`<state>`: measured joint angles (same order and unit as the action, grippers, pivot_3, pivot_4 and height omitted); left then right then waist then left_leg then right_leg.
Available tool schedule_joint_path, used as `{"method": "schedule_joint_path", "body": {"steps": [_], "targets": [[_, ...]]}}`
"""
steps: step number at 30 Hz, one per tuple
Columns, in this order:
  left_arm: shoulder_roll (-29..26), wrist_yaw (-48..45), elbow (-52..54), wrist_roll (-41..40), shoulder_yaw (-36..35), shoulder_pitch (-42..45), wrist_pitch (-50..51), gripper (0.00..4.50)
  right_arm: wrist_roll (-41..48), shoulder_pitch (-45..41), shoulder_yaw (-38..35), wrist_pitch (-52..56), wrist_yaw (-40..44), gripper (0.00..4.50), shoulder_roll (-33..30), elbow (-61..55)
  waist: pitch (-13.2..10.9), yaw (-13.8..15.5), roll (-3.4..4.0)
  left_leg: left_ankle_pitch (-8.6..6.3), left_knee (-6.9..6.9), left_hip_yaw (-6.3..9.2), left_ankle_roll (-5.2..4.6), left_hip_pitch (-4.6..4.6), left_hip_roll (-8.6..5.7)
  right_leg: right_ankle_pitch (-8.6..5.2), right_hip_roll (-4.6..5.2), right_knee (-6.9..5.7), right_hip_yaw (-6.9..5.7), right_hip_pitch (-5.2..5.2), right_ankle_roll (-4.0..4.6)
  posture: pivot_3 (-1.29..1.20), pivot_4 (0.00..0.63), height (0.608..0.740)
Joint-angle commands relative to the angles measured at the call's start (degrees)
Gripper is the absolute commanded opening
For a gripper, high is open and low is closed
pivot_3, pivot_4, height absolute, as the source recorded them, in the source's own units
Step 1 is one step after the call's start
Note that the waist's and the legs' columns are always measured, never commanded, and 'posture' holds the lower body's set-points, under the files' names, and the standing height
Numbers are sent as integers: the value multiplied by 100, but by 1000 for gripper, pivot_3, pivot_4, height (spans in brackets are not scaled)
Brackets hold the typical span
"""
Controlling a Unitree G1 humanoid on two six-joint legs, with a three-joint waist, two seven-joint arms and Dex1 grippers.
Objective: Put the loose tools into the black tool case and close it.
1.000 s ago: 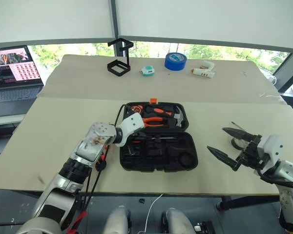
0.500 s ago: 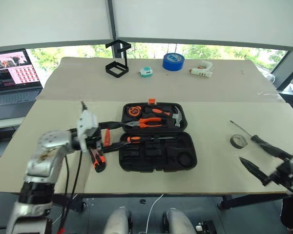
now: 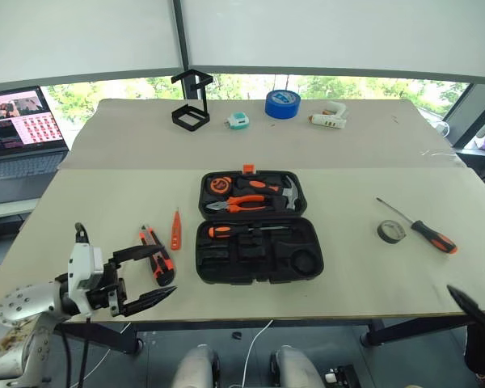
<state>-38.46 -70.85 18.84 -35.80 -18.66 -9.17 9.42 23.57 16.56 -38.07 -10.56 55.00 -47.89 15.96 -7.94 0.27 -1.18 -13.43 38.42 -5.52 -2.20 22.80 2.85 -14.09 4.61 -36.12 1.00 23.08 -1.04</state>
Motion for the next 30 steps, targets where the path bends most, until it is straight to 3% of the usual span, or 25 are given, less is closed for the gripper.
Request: {"method": "schedule_joint_path", "body": {"steps": [1, 4, 9, 15, 18, 19, 28, 30], "targets": [[51, 353, 512, -403, 178, 324, 331, 4479, -279, -780, 358, 108, 300, 4500, -703, 850, 0, 15, 0, 1, 0, 0, -1, 2, -3, 2, -2, 1, 1, 1, -2, 0, 150, 740], [115, 642, 807, -615, 556, 853, 670, 4479, -1093, -2509, 1501, 107, 667, 4500, -1338, 2376, -2, -7, -2, 0, 0, -1, -2, 2, -5, 5, -20, 4, -1, 0, -10, 0, 150, 740], [202, 879, 953, -735, 952, 1297, 973, 4479, -2247, -4840, 2910, 468, 899, 4500, -1524, 4326, -2, -93, 0, 1, -13, -1, -2, 4, -8, 24, -26, 4, -1, 7, -43, 0, 150, 740], [172, 924, 1087, -740, 1081, 1176, 1048, 4479, -3081, -5862, 3832, 691, 1000, 4500, -1424, 5346, -2, -99, 1, 1, -27, -1, -1, 15, -11, 20, -21, 17, -5, 14, -46, 0, 150, 740], [107, 929, 1142, -771, 987, 1047, 1071, 4479, -3215, -6074, 3957, 834, 901, 4500, -1359, 5603, -2, -96, 0, 1, -27, -4, -1, 16, -15, 20, -15, 22, -2, 13, -47, 0, 150, 740], [82, 921, 1138, -778, 951, 1014, 1070, 4500, -3210, -6127, 3942, 815, 841, 3993, -1329, 5646, -2, -100, 0, 1, -27, -3, -1, 16, -15, 21, -15, 22, -3, 12, -47, 0, 150, 740], [-23, 848, 984, -794, 944, 1066, 1034, 4500, -3035, -6119, 3712, 328, 654, 1073, -1193, 5681, -2, -111, 1, 1, -27, -5, 0, 10, -14, 23, -16, 15, -1, 11, -49, 0, 150, 740], [-19, 831, 931, -771, 973, 1109, 1027, 4500, -3002, -6085, 3673, 223, 647, 984, -1212, 5668, -3, -105, 1, 1, -27, -5, 0, 11, -15, 23, -16, 15, -1, 11, -50, 0, 150, 740]]}}
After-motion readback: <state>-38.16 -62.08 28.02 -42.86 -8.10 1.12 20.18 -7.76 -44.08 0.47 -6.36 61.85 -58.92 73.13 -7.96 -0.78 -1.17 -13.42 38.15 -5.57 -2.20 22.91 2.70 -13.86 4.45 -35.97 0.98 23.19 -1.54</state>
